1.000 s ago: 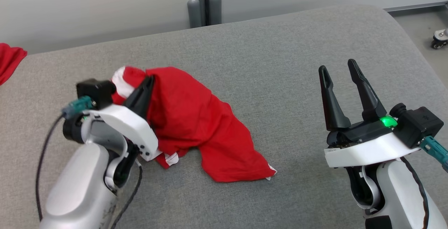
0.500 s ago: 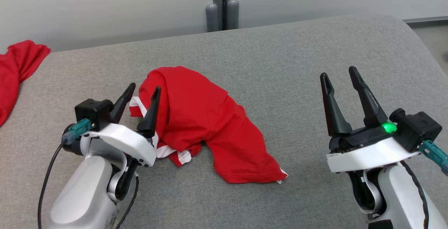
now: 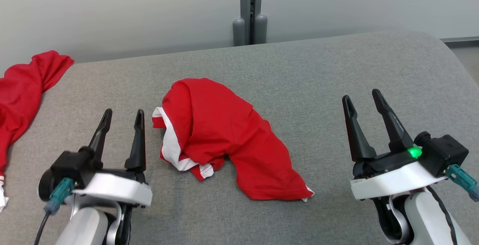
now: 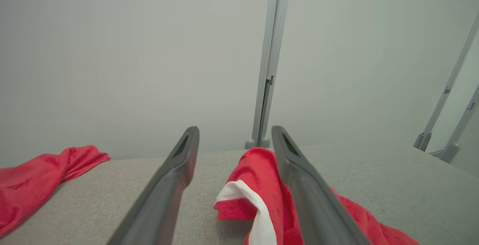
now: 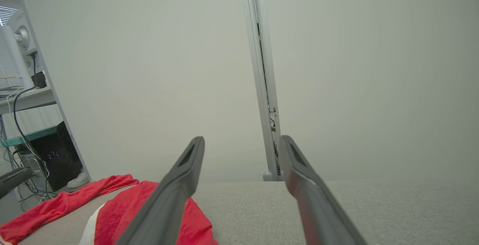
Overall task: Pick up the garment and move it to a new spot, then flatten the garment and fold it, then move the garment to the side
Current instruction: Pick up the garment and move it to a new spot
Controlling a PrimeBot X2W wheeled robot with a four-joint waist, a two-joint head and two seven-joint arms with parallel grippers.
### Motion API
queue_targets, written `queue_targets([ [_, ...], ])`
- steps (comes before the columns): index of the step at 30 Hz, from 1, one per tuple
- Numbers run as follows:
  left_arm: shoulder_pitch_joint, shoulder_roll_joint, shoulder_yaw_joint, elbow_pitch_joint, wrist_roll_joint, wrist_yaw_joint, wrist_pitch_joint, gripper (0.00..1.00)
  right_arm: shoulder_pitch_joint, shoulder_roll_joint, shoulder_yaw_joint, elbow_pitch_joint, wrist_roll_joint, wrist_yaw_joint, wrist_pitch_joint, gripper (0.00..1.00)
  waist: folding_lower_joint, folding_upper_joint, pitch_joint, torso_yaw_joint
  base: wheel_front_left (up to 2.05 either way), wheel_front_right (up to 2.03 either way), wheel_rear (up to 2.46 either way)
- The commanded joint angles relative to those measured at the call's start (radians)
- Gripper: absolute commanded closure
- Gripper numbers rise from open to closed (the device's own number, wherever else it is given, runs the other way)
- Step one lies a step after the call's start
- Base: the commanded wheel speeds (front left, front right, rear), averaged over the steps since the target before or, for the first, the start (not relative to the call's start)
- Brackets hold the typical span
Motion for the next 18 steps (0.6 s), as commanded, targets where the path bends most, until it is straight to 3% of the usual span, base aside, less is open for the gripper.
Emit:
queue_targets([
  [1, 0.018, -0.001, 0.009, -0.012, 0.005, 0.008, -0.004, 0.0, 0.01, -0.008, 0.0, -0.002, 0.004, 0.002, -0.005, 0.0, 0.0, -0.0001, -0.002, 0.001, 0.0, 0.0, 0.0],
  [7, 0.114, -0.046, 0.074, -0.084, -0.001, 0.034, -0.01, 0.0, 0.03, -0.005, -0.002, 0.001, 0.008, 0.002, -0.005, 0.0, 0.0, -0.0001, -0.009, -0.001, 0.0, 0.0, 0.0],
  [18, 0.212, -0.113, 0.136, -0.114, 0.085, -0.009, -0.01, 0.0, 0.055, -0.006, -0.022, 0.012, -0.001, 0.002, -0.005, 0.0, 0.0, -0.0001, -0.022, 0.012, 0.0, 0.0, 0.0],
])
